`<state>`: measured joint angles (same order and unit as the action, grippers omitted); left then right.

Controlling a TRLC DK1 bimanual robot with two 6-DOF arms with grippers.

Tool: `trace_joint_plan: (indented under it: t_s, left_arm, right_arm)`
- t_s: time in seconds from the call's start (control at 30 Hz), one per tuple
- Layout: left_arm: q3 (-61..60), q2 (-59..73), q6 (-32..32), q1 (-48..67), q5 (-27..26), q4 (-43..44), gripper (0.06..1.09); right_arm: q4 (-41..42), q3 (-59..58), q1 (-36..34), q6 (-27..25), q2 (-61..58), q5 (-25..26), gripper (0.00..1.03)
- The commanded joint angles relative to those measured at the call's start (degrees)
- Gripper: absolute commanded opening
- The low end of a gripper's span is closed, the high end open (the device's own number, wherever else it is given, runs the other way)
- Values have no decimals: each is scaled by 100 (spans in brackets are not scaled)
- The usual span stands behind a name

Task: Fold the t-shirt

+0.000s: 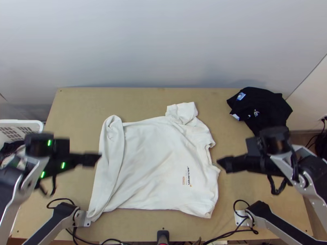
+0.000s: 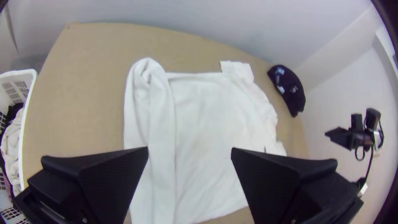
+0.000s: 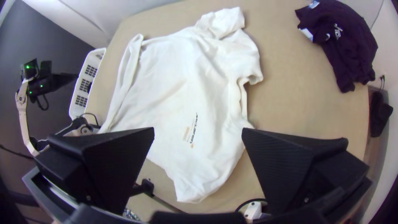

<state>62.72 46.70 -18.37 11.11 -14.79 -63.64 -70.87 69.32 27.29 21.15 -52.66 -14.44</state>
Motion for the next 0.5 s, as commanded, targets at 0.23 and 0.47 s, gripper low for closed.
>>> trace_joint_plan:
  t_s: [0.23, 0.47]
  left_arm:
    - [812, 3654, -404, -189, 1312, 2962, 103]
    - [1577, 4796, -325, 453, 2120, 3024, 103]
  right_arm:
    - [1339, 785, -637, 179, -1352, 134, 98]
    - [1735, 996, -663, 302, -1835, 398, 98]
